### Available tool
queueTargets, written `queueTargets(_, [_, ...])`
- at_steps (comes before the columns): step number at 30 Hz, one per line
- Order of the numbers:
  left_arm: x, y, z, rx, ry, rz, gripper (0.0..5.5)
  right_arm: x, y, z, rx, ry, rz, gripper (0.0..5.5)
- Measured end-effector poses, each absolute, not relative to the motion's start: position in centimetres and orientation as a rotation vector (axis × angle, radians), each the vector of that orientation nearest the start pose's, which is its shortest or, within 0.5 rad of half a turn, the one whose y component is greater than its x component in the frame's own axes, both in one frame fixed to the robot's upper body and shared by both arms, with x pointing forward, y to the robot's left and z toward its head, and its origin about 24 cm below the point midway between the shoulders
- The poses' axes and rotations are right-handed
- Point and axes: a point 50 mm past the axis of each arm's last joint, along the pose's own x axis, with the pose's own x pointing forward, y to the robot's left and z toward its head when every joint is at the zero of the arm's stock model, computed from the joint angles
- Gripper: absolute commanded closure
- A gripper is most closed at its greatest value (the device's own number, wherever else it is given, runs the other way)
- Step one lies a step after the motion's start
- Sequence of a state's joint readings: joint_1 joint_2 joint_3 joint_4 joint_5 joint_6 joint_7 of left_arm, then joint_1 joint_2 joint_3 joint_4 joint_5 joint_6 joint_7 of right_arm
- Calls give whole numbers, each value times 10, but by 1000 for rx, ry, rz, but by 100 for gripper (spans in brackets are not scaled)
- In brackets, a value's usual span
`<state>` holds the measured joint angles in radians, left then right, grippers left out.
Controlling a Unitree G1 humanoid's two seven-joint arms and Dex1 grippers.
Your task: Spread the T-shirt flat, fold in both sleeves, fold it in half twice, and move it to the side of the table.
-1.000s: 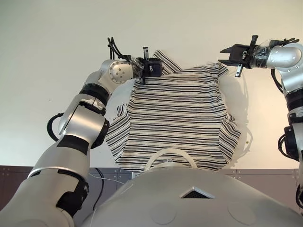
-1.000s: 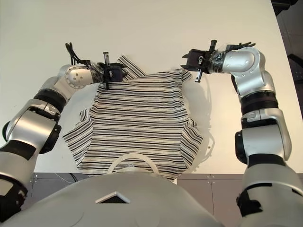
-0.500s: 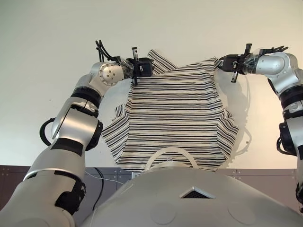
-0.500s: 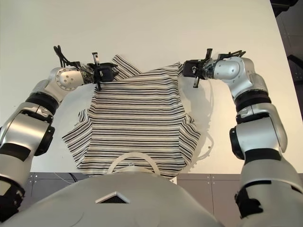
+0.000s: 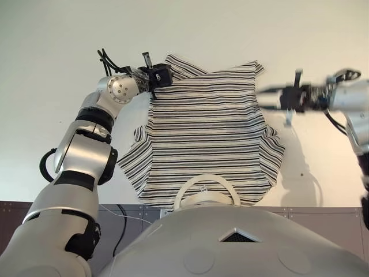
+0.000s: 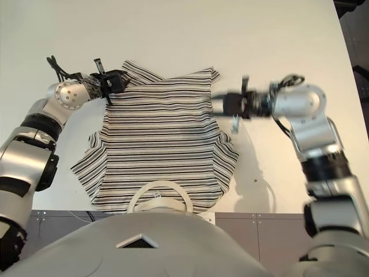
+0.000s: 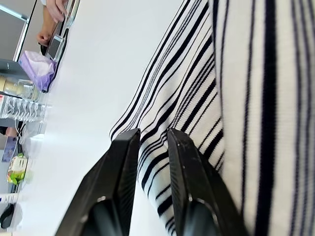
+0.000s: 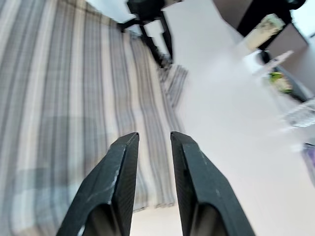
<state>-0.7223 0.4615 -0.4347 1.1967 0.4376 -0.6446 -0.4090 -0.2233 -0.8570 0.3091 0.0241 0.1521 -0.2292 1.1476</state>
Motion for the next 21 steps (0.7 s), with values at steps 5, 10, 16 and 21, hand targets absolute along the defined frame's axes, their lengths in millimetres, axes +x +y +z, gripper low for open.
queueTargets(5, [335, 212, 18, 1054, 290, -742, 449, 177, -239, 57, -870, 591, 1625, 433])
queueTargets(10, [338, 221, 18, 1038, 323, -649, 449, 175, -238, 56, -944, 552, 1622, 433])
queueTargets(16, [342, 228, 23, 988, 319, -541, 449, 153, -242, 58, -872, 654, 1656, 433])
queueTargets(21, [344, 225, 27, 965, 284, -516, 449, 146, -236, 61, -759, 722, 1677, 433])
